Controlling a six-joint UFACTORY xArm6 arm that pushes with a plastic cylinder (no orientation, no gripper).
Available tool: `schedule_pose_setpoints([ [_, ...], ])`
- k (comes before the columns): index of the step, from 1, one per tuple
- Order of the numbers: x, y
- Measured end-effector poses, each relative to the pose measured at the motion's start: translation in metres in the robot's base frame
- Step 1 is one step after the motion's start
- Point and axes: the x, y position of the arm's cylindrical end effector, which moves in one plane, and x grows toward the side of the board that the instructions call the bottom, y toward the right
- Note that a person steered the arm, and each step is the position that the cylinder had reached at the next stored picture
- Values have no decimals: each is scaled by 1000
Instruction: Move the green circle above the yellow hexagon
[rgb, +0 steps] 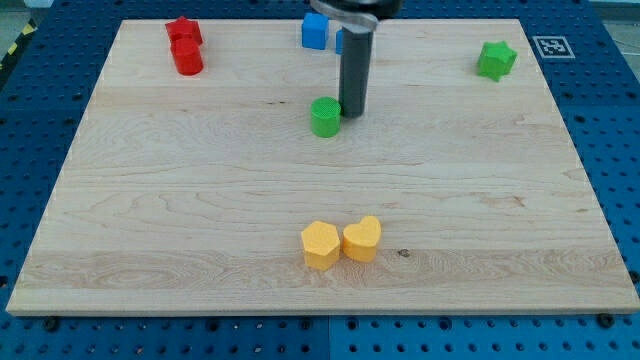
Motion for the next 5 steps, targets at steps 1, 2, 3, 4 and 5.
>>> schedule_pose_setpoints([
  [1,-19,-6],
  [2,26,-20],
  [3,44,-24],
  [4,44,-34],
  [5,37,-76],
])
